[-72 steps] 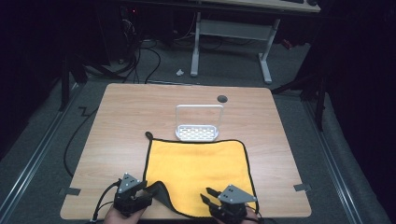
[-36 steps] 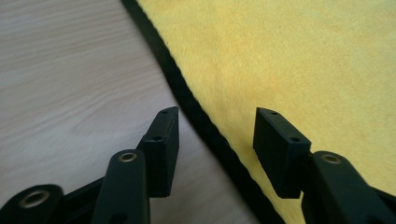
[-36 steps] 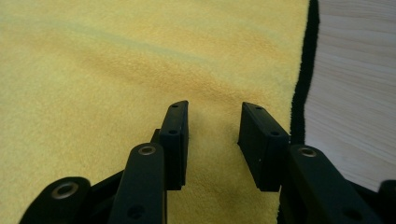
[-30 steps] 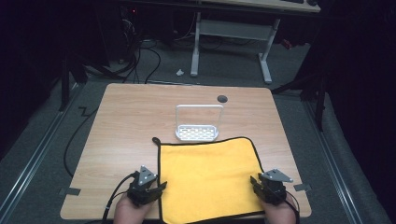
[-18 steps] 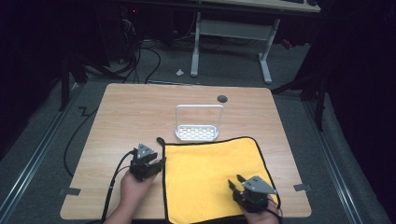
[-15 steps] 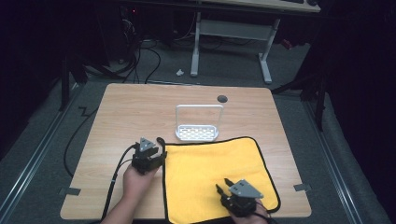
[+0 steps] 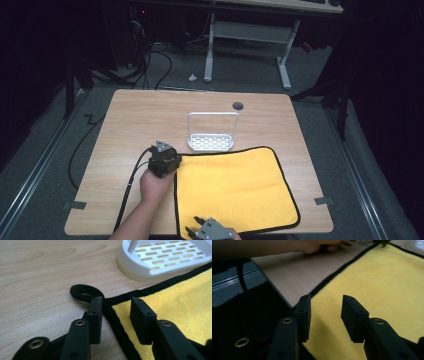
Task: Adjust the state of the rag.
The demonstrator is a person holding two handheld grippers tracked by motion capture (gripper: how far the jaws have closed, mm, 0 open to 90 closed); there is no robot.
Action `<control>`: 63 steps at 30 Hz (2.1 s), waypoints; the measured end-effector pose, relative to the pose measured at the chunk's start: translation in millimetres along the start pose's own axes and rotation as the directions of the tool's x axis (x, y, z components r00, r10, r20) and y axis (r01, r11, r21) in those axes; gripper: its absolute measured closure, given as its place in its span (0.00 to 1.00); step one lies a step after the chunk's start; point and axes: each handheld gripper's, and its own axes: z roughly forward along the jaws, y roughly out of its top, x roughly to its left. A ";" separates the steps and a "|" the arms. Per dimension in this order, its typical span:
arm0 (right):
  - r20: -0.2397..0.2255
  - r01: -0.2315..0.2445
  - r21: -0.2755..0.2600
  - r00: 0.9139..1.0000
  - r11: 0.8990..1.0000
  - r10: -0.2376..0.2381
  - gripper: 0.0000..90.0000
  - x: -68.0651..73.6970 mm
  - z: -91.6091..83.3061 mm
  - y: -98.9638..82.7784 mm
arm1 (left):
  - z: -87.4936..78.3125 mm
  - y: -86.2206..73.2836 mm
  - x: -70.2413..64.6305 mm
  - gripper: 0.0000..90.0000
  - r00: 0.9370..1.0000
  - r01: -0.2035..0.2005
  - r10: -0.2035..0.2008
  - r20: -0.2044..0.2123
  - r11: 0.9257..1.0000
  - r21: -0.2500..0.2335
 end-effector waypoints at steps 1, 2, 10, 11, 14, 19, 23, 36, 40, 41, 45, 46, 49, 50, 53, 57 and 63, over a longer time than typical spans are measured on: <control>-0.013 0.009 0.004 1.000 1.000 -0.009 0.67 4.8 3.5 0.4 | 0.3 -0.2 0.1 0.74 1.000 0.004 -0.004 0.009 1.000 -0.001; -0.025 0.021 0.010 0.999 1.000 -0.021 0.66 9.1 7.3 0.4 | 0.7 -0.6 -0.3 0.79 1.000 0.002 -0.002 0.018 1.000 -0.001; -0.043 0.074 0.043 0.996 0.996 -0.072 0.68 23.0 26.6 -4.4 | 2.1 -1.9 -3.6 0.97 0.999 -0.030 0.030 0.029 1.000 -0.003; -0.040 0.070 0.049 0.997 0.996 -0.068 0.73 22.2 26.2 -3.9 | 2.1 -1.9 -3.5 0.97 0.999 -0.030 0.030 0.030 1.000 -0.003; -0.029 0.064 0.054 0.998 0.996 -0.063 0.84 18.6 24.7 -3.5 | 2.3 -1.9 -3.6 0.97 0.999 -0.024 0.024 0.026 1.000 -0.005; 0.001 0.072 0.051 0.997 0.996 -0.072 0.94 15.6 22.5 -2.9 | 2.2 -1.5 -2.8 0.98 1.000 -0.019 0.019 0.024 1.000 -0.010; 0.015 0.055 0.008 0.998 0.998 -0.055 0.94 10.4 16.7 2.2 | 0.0 -0.7 -1.5 0.98 1.000 -0.011 0.012 0.026 0.999 -0.036; -0.069 0.143 -0.062 0.987 0.988 -0.147 0.94 43.8 43.2 45.8 | -34.8 -11.2 56.4 0.98 0.997 0.072 -0.075 -0.021 0.992 -0.101; -0.108 0.175 -0.094 0.977 0.980 -0.185 0.94 61.3 56.5 63.1 | -55.4 -21.0 86.4 0.98 0.993 0.094 -0.100 -0.055 0.989 -0.113; -0.113 0.181 -0.102 0.975 0.978 -0.192 0.94 65.6 59.0 67.7 | -60.6 -23.0 93.3 0.98 0.992 0.101 -0.109 -0.063 0.988 -0.116; -0.149 0.191 -0.138 0.966 0.972 -0.211 0.94 79.9 68.9 82.8 | -81.4 -28.2 116.5 0.98 0.985 0.131 -0.145 -0.090 0.981 -0.141; -0.152 0.194 -0.144 0.965 0.970 -0.216 0.94 82.6 70.3 85.0 | -85.4 -28.5 119.8 0.98 0.985 0.134 -0.148 -0.092 0.980 -0.147; -0.156 0.189 -0.157 0.964 0.969 -0.214 0.94 84.2 70.7 87.6 | -90.6 -26.8 120.3 0.98 0.984 0.136 -0.152 -0.091 0.977 -0.162; -0.153 0.188 -0.159 0.965 0.969 -0.212 0.94 83.4 69.3 87.3 | -90.4 -25.3 117.8 0.98 0.984 0.137 -0.153 -0.086 0.976 -0.168; -0.133 0.188 -0.173 0.968 0.967 -0.212 0.94 79.8 59.7 86.1 | -86.9 -17.7 104.6 0.98 0.987 0.141 -0.153 -0.047 0.972 -0.190; -0.098 0.175 -0.207 0.975 0.963 -0.198 0.94 70.2 37.2 85.3 | -77.6 -2.1 73.1 0.98 0.993 0.116 -0.118 0.007 0.970 -0.213; 0.003 0.126 -0.215 0.992 0.968 -0.129 0.94 35.4 1.0 69.5 | -53.3 16.9 19.6 0.98 0.996 0.080 -0.069 0.060 0.976 -0.204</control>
